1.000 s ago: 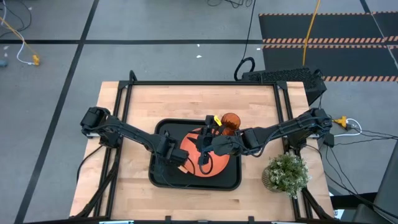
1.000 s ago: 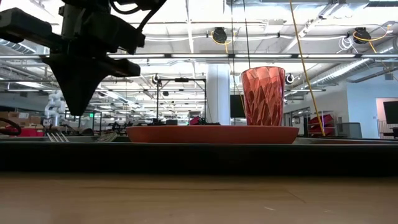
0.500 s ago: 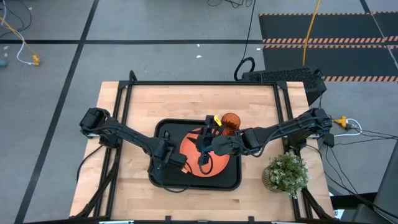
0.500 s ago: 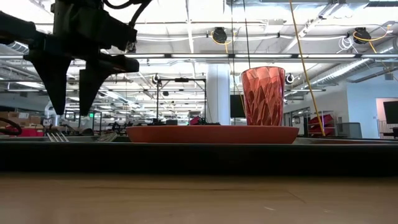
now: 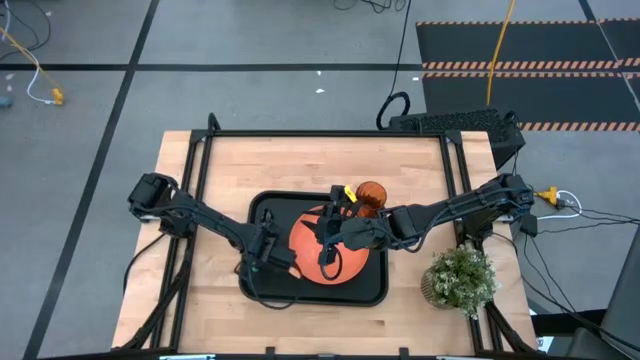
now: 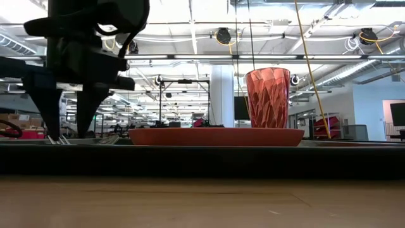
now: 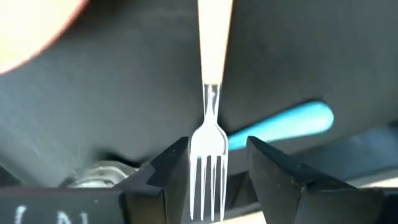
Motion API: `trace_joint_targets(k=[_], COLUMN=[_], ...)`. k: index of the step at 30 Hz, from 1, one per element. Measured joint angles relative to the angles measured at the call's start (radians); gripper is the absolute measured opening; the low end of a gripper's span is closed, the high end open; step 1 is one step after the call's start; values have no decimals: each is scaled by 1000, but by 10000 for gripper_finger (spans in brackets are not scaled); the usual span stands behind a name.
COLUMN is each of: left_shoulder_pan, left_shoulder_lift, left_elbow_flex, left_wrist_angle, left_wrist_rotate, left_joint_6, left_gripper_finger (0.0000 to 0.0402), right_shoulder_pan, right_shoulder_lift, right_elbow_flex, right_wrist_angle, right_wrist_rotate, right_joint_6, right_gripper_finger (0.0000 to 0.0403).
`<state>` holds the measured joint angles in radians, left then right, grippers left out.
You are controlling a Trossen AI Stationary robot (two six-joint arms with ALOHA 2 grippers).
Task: Pick and place plate/cup/fork/spoon on tray
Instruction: Put the pink fork on the black serving tray
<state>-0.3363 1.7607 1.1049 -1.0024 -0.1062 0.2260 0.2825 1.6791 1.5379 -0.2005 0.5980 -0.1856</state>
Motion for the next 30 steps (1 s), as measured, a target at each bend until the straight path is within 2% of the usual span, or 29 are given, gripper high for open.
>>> trace_joint_targets(k=[9, 22, 30], left_shoulder_pan=[0, 15, 16], left_shoulder_lift=[0, 0, 0], left_elbow_flex=[-6, -56, -56], left_wrist_angle=[96, 127, 144], left_wrist_rotate=[27, -2, -4], left_joint_6=[-27, -23, -52], left_gripper_finger=[139, 131, 73], right_shoulder_pan=[0, 0, 0], right_shoulder_lift=[0, 0, 0], right_elbow_flex=[0, 0, 0], right_wrist_angle=[0, -1, -1], right_wrist_rotate=[0, 0, 0], right_joint_6=[0, 1, 1], right_gripper_finger=[89, 89, 89])
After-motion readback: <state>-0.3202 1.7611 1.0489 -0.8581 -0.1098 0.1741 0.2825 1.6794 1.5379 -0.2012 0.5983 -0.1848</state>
